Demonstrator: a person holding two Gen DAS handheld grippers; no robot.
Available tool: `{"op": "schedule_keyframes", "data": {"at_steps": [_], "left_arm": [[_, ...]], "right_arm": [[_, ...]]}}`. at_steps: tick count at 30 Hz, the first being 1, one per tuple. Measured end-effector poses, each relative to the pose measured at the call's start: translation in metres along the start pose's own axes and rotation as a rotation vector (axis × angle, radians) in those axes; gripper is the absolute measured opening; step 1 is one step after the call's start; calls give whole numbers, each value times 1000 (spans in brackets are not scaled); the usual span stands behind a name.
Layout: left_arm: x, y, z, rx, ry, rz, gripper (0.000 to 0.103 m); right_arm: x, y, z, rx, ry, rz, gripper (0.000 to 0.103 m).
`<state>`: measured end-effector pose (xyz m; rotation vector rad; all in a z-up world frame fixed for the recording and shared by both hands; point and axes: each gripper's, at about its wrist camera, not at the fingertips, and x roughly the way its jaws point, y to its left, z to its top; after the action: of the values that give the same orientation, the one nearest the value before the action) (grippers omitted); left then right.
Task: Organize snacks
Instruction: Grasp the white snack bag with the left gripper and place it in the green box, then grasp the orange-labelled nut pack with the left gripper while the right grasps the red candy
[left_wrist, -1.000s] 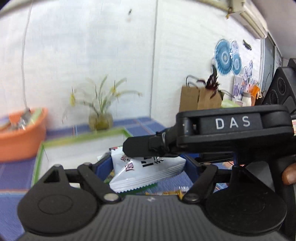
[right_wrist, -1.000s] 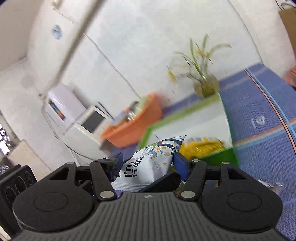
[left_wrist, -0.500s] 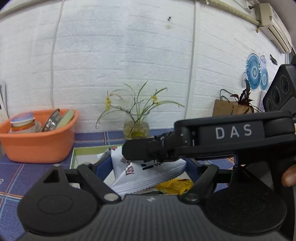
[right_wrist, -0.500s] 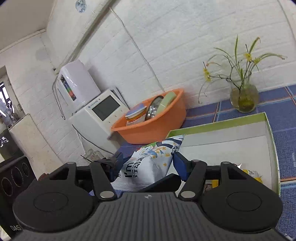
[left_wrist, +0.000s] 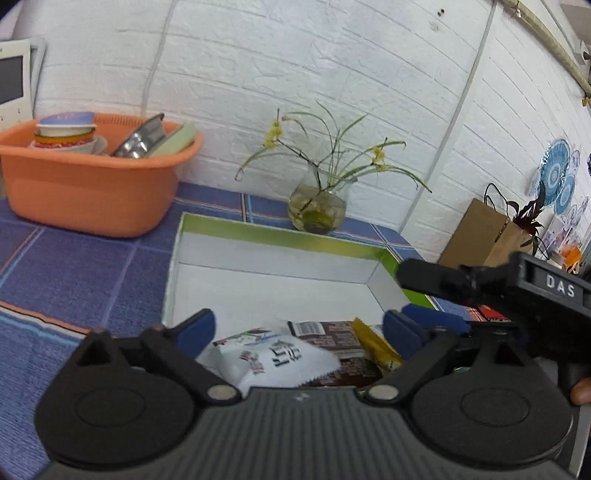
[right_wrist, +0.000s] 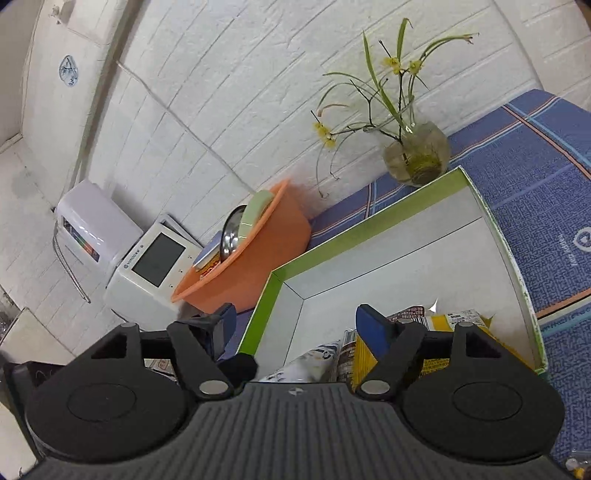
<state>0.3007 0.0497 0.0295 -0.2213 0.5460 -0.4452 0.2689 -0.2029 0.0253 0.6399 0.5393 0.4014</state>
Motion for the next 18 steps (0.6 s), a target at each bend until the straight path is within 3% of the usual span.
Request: {"op": "schedule_keyframes", "data": {"at_steps": [3, 7, 9, 12, 14, 18], "left_arm": [[-25, 2, 5, 44, -51, 30, 99], [-56, 4, 0, -12, -98, 35, 99], [-63, 2, -7, -25, -80, 36, 99], [-81, -9, -30, 6, -45, 101, 99], [-95, -17, -54, 40, -41, 146, 99], [-110, -38, -100, 68, -38, 225, 100]], "right_arm": [[-24, 0, -2, 37, -16, 49, 103], [-51, -4, -12, 119, 45, 110, 103], [-64, -7, -19, 147, 96, 108, 103], [-89, -12, -28, 135, 149, 104, 103], [-108, -14, -34, 90, 142, 61, 103], [-152, -14, -57, -37, 9, -150, 103]]}}
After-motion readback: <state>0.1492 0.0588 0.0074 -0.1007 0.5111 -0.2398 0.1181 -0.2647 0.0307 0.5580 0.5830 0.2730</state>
